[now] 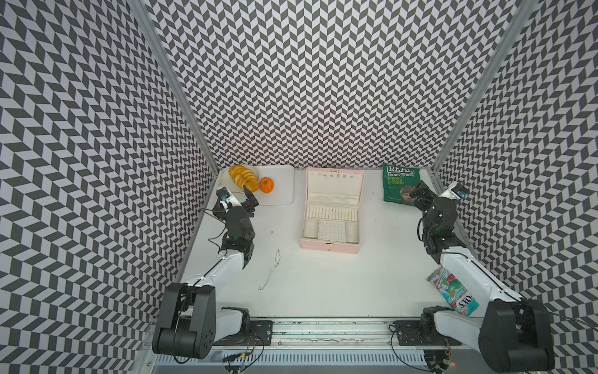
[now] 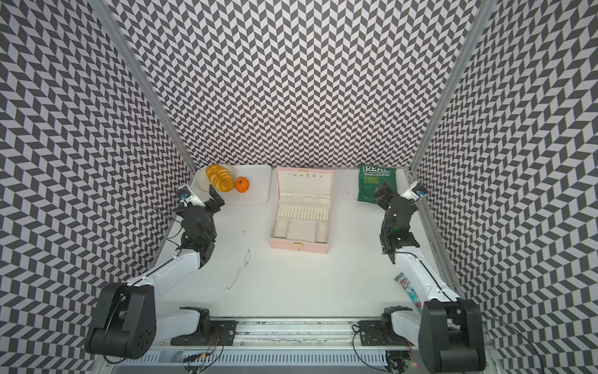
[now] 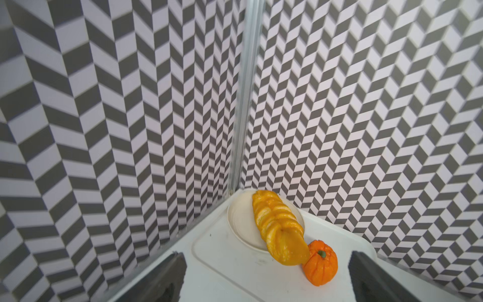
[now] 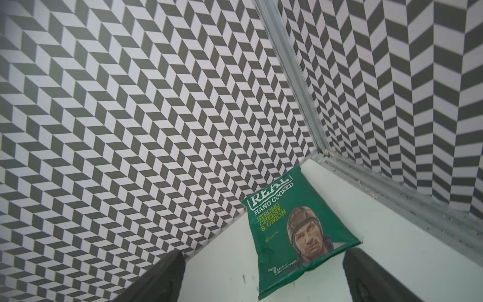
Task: Put jewelry chain into jewelry box
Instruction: Adjust the jewelry box at the center of the board.
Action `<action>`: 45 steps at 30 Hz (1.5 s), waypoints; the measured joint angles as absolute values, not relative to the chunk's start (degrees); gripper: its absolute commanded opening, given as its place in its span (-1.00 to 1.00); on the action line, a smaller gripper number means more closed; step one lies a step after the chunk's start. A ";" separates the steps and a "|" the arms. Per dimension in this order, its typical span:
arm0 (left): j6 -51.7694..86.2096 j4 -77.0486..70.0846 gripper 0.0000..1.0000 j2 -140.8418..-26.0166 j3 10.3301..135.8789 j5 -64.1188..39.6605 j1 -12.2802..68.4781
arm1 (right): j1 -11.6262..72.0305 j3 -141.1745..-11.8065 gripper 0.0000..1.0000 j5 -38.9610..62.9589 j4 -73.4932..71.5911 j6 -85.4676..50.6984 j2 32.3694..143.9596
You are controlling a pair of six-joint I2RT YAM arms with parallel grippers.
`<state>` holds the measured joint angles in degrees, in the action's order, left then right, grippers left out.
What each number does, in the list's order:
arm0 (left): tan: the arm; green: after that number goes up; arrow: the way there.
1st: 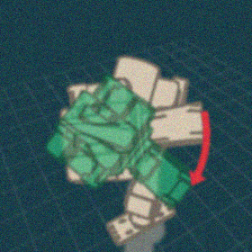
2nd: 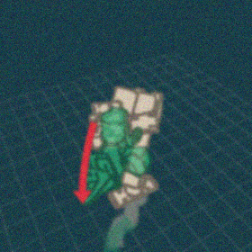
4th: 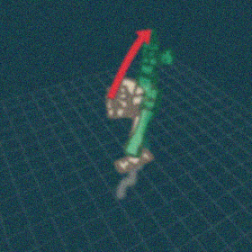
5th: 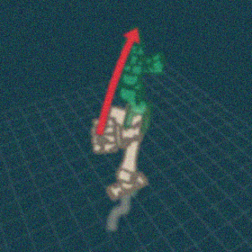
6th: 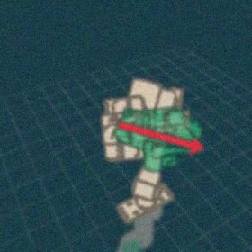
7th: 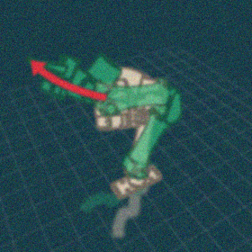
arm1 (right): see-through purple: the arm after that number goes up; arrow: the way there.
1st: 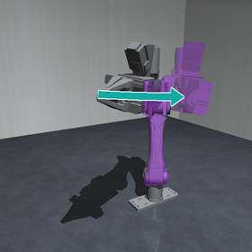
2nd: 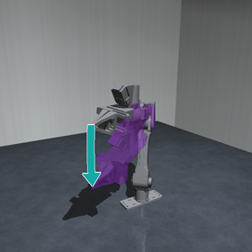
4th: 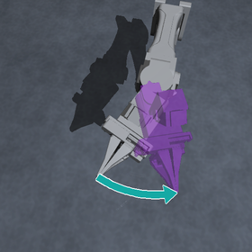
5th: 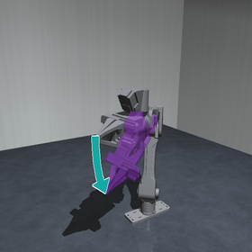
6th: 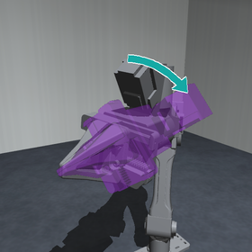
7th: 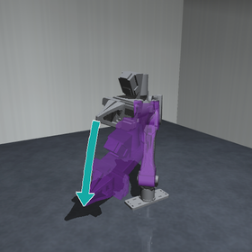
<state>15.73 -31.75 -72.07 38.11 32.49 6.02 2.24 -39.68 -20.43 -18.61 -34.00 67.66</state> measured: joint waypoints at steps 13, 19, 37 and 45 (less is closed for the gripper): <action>31.16 6.37 0.81 -61.10 42.09 14.33 8.88 | 5.37 -42.61 1.00 1.10 -9.45 -38.79 71.07; 32.99 16.99 0.62 -60.01 39.42 9.85 10.83 | 17.39 -42.70 1.00 2.90 -4.40 -34.94 71.40; 35.70 23.27 0.63 -66.02 36.23 3.95 12.40 | 30.48 -40.58 0.59 2.90 3.29 -32.45 81.01; 35.92 23.27 0.64 -65.93 35.66 3.77 12.91 | 30.46 -38.76 0.33 0.27 6.63 -33.15 80.93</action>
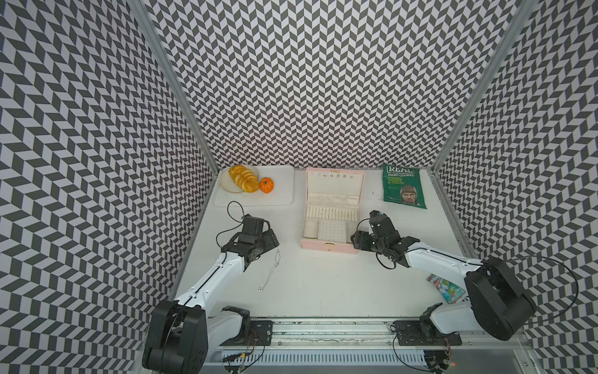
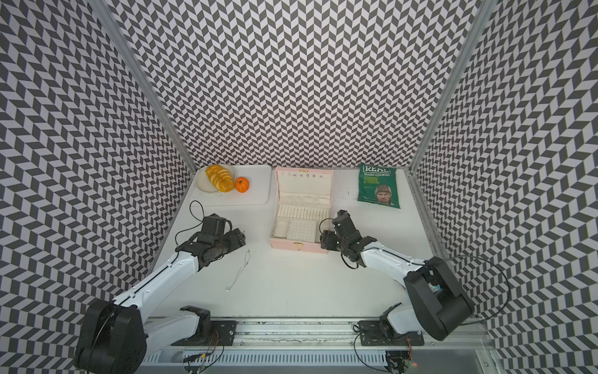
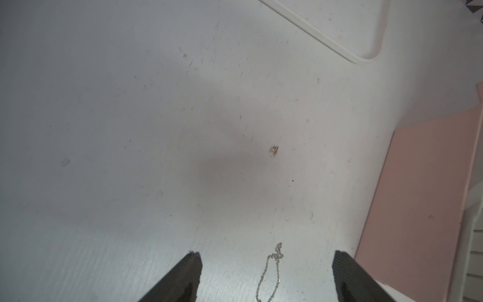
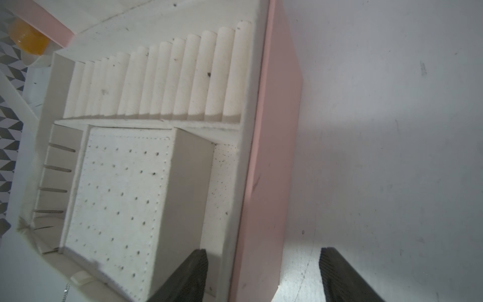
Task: Put jewelry chain into jewelry box
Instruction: Adjust the jewelry box at the center of the board.
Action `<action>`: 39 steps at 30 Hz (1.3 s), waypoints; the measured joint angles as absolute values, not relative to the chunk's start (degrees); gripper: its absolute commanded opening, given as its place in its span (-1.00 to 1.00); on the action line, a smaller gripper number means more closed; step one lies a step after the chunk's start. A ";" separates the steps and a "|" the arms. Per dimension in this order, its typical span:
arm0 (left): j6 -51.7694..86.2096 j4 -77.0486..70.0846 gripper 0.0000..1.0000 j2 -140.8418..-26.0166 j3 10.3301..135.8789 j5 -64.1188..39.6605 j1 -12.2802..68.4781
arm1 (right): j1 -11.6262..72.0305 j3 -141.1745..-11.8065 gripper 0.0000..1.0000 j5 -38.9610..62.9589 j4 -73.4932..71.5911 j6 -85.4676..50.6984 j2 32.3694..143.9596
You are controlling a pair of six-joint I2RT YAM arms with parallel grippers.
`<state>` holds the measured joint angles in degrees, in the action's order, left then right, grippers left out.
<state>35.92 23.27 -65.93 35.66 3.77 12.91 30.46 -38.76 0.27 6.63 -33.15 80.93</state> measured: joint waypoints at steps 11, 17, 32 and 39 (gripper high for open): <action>36.18 23.70 0.64 -65.82 35.24 3.81 14.28 | 28.18 -37.21 -0.21 -2.26 9.15 -32.97 76.82; 36.60 23.75 0.64 -65.82 35.24 3.84 14.96 | 27.94 -36.51 -0.51 -0.82 8.78 -30.79 75.81; 37.01 23.92 0.65 -65.95 35.24 4.05 15.73 | 32.86 -33.26 -0.93 0.89 7.25 -29.71 72.27; 37.06 23.77 0.64 -66.04 35.24 3.90 15.75 | 37.26 -29.32 -0.94 -0.01 8.54 -35.79 66.48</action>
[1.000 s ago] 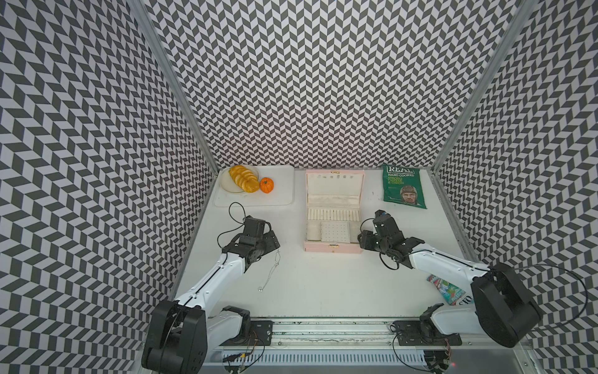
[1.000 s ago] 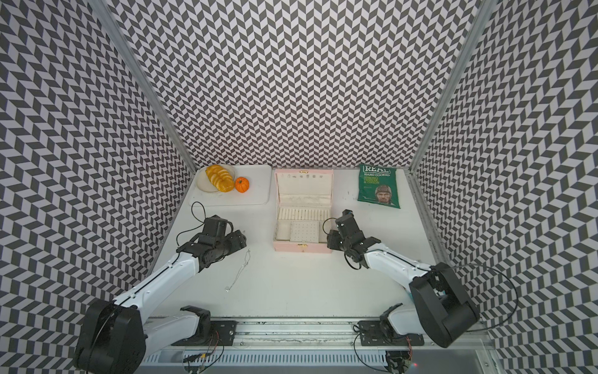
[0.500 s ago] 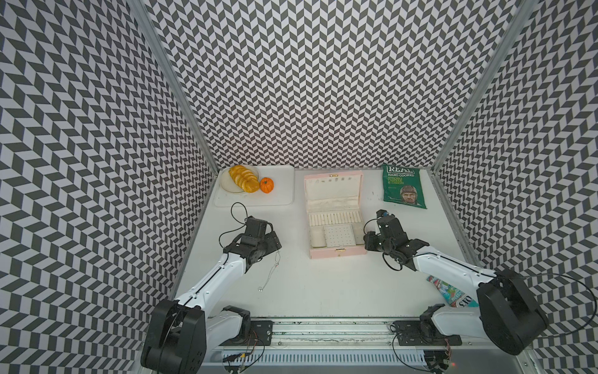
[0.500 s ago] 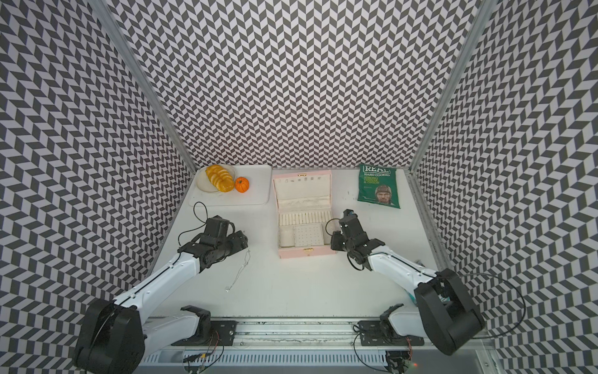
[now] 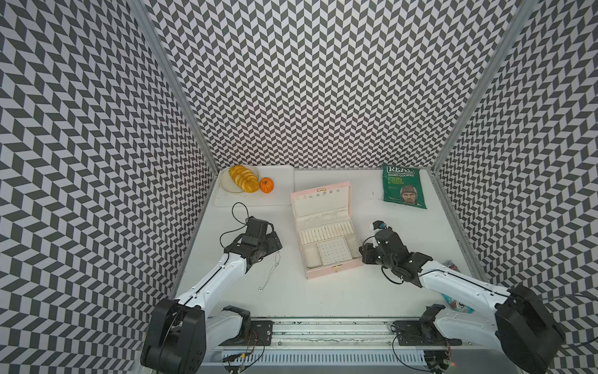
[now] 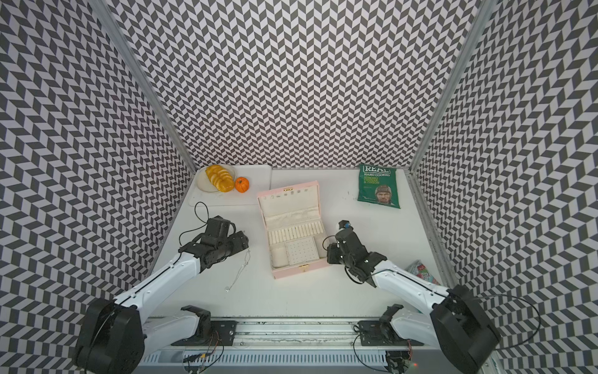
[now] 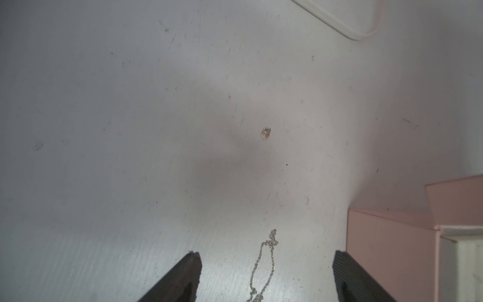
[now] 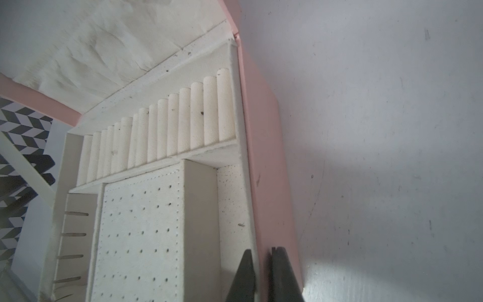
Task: Put jewelry chain into jewelry box
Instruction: Adjust the jewelry box at the center of the board.
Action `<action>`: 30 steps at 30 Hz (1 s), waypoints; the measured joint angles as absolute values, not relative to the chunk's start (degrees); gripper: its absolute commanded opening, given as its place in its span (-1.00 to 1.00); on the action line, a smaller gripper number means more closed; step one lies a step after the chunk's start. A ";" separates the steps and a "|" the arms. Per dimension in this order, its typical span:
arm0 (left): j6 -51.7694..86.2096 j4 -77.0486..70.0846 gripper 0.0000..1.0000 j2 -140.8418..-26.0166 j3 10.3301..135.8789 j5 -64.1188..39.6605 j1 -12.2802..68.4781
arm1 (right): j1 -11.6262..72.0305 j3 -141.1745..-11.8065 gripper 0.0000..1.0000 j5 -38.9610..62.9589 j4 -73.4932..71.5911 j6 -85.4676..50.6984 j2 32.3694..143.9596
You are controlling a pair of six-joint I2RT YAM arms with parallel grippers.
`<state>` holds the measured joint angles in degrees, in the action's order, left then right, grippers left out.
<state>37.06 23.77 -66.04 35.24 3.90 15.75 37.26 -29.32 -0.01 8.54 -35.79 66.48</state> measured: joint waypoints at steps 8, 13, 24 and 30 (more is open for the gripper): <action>37.28 19.88 0.56 -71.83 35.62 1.48 18.90 | 38.68 -28.99 -0.95 -1.06 10.13 -40.05 65.10; 37.60 18.37 0.55 -78.43 38.02 0.67 23.29 | 39.59 -28.97 -0.93 -1.80 10.07 -41.60 65.12; 38.28 16.47 0.56 -87.39 45.39 0.08 24.34 | 42.00 -29.23 -0.85 -5.72 10.70 -45.30 65.25; 37.98 16.80 0.56 -88.33 46.63 0.58 24.34 | 42.54 -29.36 -0.53 -6.59 11.11 -46.19 65.30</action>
